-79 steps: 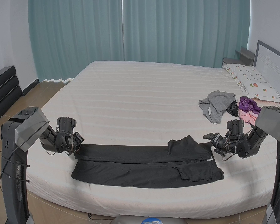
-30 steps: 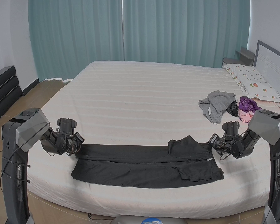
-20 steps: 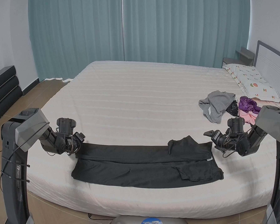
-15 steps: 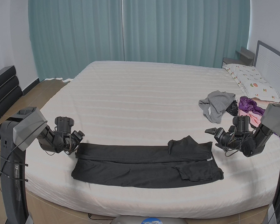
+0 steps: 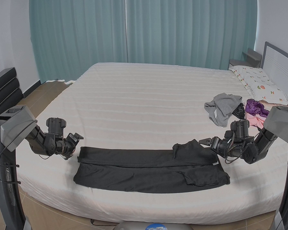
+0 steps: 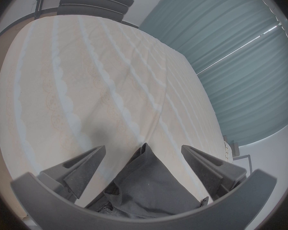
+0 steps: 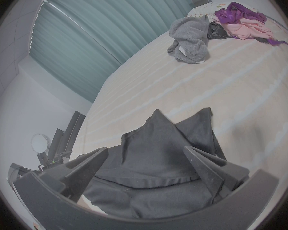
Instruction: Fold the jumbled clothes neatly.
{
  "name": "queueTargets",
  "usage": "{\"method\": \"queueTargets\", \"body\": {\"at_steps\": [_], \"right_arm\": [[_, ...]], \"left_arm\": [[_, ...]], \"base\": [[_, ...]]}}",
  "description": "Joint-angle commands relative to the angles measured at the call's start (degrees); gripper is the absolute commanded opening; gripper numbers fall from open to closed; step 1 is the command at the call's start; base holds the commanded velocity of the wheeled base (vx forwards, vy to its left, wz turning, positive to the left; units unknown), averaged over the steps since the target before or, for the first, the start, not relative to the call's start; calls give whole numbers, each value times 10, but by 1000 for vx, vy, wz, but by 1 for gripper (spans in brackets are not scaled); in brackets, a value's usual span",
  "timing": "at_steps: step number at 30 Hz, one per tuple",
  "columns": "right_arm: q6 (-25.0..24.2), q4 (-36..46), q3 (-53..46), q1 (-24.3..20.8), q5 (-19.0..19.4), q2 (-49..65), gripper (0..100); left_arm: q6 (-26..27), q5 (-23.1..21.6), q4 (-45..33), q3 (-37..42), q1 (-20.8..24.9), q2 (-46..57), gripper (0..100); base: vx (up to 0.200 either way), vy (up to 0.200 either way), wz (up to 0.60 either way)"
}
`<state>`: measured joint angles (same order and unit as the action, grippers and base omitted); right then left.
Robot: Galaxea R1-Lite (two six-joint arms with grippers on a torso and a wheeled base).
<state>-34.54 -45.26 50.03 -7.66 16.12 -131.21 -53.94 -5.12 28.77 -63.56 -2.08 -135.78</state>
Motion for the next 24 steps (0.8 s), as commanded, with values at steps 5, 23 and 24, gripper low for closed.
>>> {"method": "queueTargets", "body": {"at_steps": [5, 23, 24], "right_arm": [[12, 5, 53, 5, -1, -60, 100], [52, 8, 57, 15, -3, -85, 0], [54, 9, 57, 14, -2, -85, 0]], "left_arm": [[4, 0, 3, 0, 1, 5, 100], [0, -1, 4, 1, 0, 7, 100], [0, -1, 4, 1, 0, 7, 100]], "base": [[0, 0, 0], [0, 0, 0], [0, 0, 0]]}}
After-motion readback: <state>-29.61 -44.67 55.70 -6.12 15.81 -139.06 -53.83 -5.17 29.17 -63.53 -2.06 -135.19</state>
